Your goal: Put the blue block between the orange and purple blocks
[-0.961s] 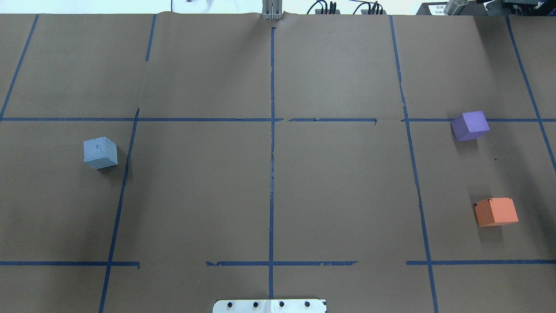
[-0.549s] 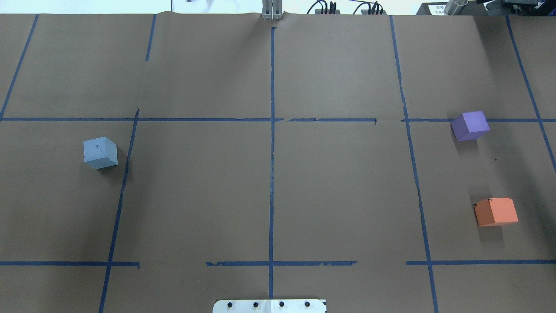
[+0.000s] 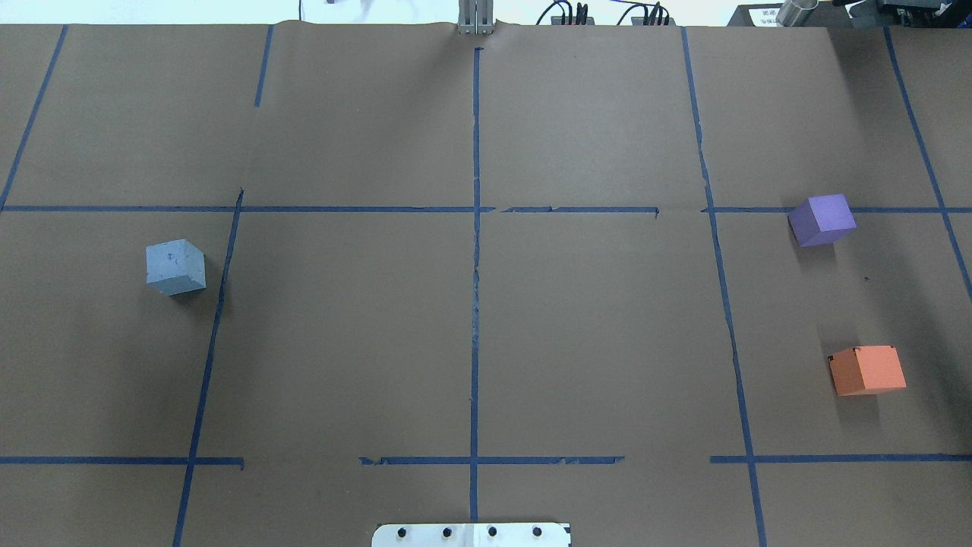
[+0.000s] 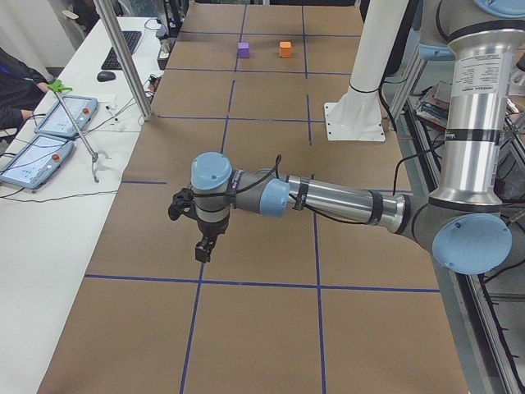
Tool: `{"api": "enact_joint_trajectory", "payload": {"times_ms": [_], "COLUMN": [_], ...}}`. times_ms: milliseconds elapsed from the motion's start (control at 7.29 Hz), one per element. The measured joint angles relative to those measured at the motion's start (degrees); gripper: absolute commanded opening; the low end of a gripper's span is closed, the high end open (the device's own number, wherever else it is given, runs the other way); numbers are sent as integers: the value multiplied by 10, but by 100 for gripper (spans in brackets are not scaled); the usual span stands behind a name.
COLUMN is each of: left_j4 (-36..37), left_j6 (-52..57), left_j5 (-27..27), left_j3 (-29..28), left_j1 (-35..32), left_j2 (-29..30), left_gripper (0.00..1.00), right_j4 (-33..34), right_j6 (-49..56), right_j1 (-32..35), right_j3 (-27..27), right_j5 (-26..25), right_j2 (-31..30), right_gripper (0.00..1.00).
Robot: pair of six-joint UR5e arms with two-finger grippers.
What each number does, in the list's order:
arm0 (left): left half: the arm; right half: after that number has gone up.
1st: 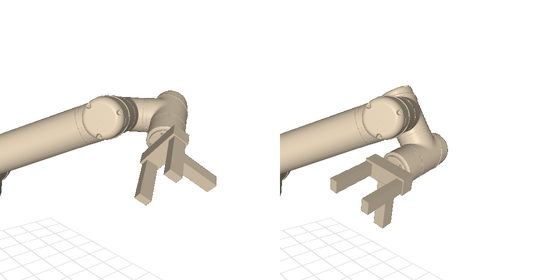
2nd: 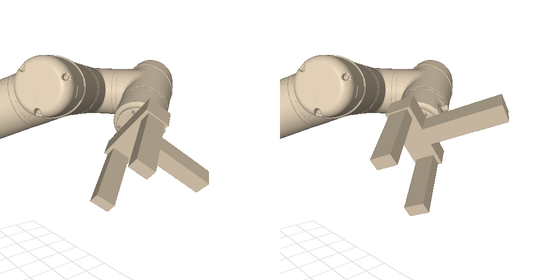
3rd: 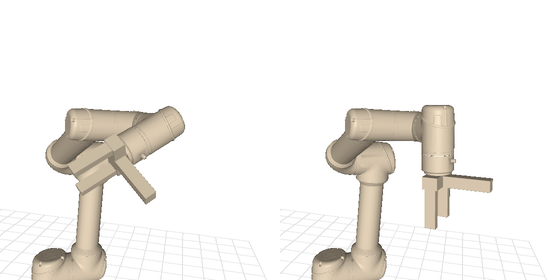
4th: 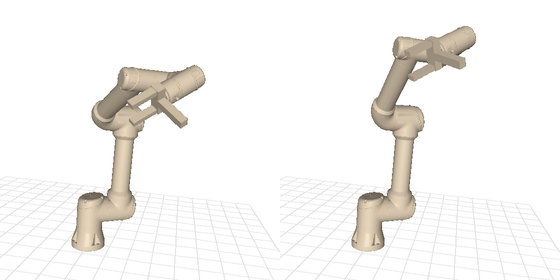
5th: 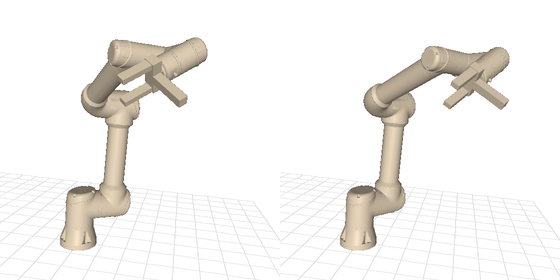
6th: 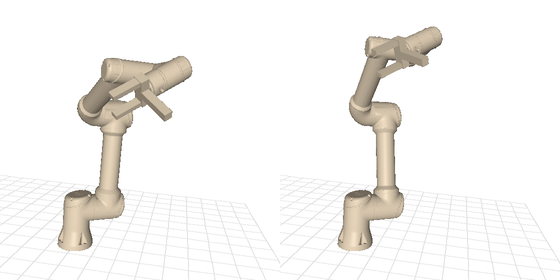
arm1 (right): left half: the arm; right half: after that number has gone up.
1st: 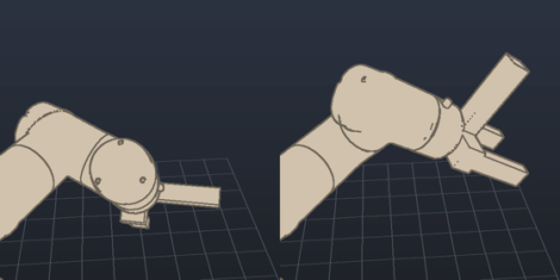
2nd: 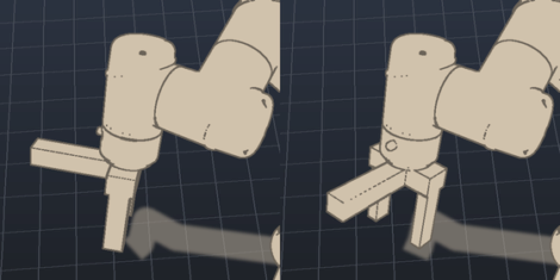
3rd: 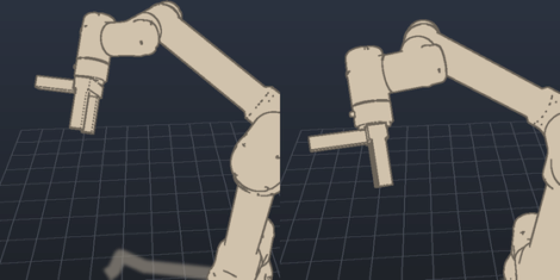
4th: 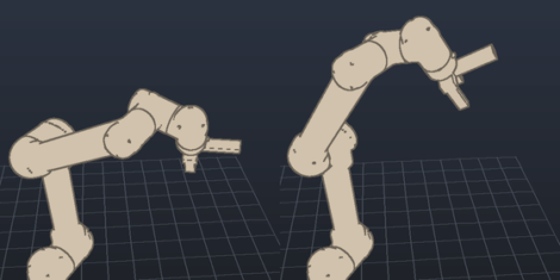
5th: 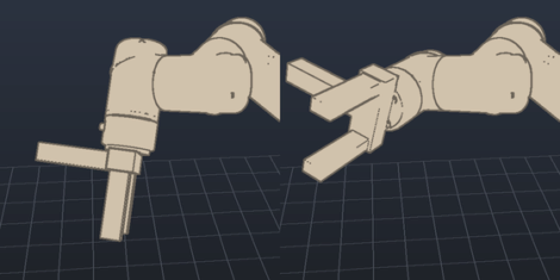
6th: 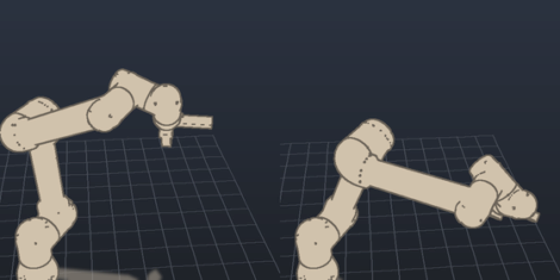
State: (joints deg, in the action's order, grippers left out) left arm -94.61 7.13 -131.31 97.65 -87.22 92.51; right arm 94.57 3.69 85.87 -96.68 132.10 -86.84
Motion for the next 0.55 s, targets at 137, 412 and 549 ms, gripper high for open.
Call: {"api": "enact_joint_trajectory", "payload": {"times_ms": [137, 412, 549], "left_j4": [-15, -46, -86], "left_j6": [-14, -182, -302], "left_j5": [-4, -8, -1], "left_j3": [-4, 1, 4], "left_j1": [12, 86, 131], "left_j2": [5, 6, 6], "left_gripper": [100, 100, 100], "right_j4": [0, 0, 0], "right_j6": [0, 0, 0], "right_j1": [0, 0, 0], "right_j3": [0, 0, 0], "right_j5": [0, 0, 0], "right_j2": [0, 0, 0], "right_gripper": [100, 100, 100]}}
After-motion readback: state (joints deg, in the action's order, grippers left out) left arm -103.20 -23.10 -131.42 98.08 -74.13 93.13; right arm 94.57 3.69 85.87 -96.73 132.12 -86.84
